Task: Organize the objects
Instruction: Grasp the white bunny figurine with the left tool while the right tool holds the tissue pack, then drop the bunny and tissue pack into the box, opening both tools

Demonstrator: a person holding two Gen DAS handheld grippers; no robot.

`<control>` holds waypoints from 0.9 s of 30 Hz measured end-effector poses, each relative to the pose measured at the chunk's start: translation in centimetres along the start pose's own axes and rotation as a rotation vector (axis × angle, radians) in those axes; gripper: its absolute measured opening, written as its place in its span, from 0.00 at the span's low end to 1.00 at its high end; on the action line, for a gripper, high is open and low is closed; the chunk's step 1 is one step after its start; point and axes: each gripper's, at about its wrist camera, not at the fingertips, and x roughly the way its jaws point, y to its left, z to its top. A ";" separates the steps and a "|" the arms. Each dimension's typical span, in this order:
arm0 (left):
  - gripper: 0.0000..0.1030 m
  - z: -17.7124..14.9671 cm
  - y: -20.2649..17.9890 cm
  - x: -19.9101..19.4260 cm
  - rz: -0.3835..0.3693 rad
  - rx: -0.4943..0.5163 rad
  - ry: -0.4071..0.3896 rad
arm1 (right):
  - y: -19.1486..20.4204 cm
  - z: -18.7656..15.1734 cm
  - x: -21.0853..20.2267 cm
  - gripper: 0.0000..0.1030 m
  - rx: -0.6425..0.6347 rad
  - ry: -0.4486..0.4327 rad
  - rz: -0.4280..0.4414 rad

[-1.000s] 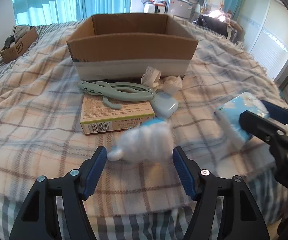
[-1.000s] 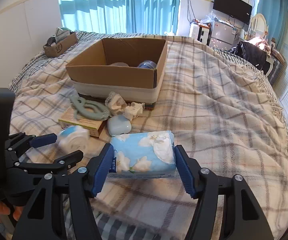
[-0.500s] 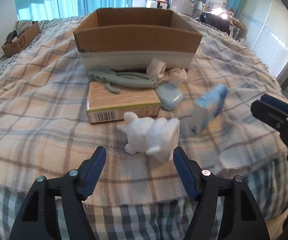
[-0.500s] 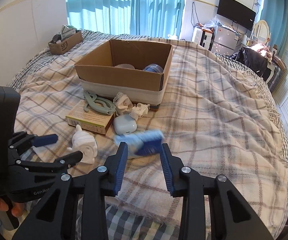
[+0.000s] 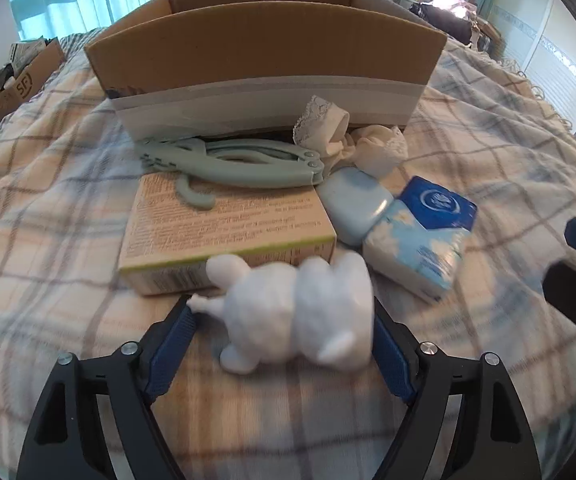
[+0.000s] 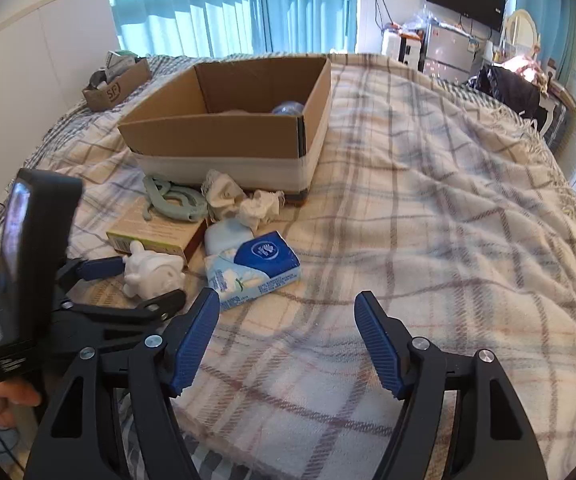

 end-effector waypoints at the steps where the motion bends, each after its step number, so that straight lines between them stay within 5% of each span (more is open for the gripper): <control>1: 0.79 0.0 0.1 -0.1 -0.003 0.000 -0.004 | 0.0 0.1 0.1 0.68 -0.003 0.005 0.006; 8: 0.78 -0.7 2.7 -4.4 -0.025 -0.092 -0.078 | 1.3 3.2 0.4 0.72 -0.067 -0.026 0.008; 13: 0.78 -0.5 6.2 -5.8 0.037 -0.160 -0.114 | 4.4 4.0 6.8 0.79 -0.195 0.140 0.009; 20: 0.78 -0.8 7.4 -4.4 0.010 -0.197 -0.081 | 5.5 2.8 10.1 0.81 -0.253 0.203 -0.057; 22: 0.78 -0.7 7.4 -4.6 0.005 -0.188 -0.083 | 5.1 2.9 9.9 0.76 -0.230 0.192 -0.057; 27: 0.79 -1.1 7.3 -5.6 0.003 -0.195 -0.095 | 4.2 3.2 6.9 0.35 -0.176 0.095 -0.025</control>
